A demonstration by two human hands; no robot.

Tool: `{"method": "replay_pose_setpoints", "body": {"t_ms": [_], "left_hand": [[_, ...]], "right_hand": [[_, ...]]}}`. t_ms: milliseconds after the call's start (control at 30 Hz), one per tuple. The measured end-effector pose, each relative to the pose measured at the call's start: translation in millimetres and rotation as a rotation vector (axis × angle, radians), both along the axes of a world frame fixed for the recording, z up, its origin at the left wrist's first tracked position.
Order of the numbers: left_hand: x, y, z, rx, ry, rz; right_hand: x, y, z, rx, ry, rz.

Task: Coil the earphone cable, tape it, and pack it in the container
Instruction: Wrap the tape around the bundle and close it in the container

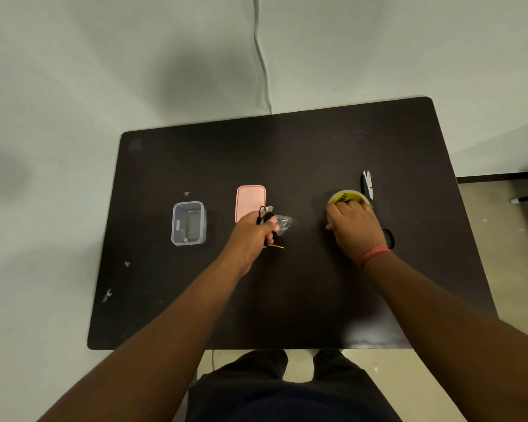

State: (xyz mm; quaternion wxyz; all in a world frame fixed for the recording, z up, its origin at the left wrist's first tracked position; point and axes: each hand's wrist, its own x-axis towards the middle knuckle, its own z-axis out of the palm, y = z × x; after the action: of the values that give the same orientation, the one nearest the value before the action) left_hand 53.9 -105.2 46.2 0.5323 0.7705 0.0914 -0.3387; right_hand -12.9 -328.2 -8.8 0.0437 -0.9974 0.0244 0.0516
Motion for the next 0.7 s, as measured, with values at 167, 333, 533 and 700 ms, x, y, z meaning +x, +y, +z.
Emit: {"method": "replay_pose_setpoints", "body": {"t_ms": [167, 333, 533, 700], "left_hand": [[-3, 0, 8, -0.055, -0.002, -0.009], [-7, -2, 17, -0.078, -0.045, -0.066], [-15, 2, 27, -0.024, -0.09, -0.151], [-20, 8, 38, 0.032, -0.137, -0.215]], "right_hand": [[1, 10, 4, 0.051, -0.046, -0.101], [3, 45, 46, 0.95, -0.183, -0.398], [-6, 84, 68, 1.116, 0.024, -0.393], [-13, 86, 75, 1.238, 0.102, -0.45]]}}
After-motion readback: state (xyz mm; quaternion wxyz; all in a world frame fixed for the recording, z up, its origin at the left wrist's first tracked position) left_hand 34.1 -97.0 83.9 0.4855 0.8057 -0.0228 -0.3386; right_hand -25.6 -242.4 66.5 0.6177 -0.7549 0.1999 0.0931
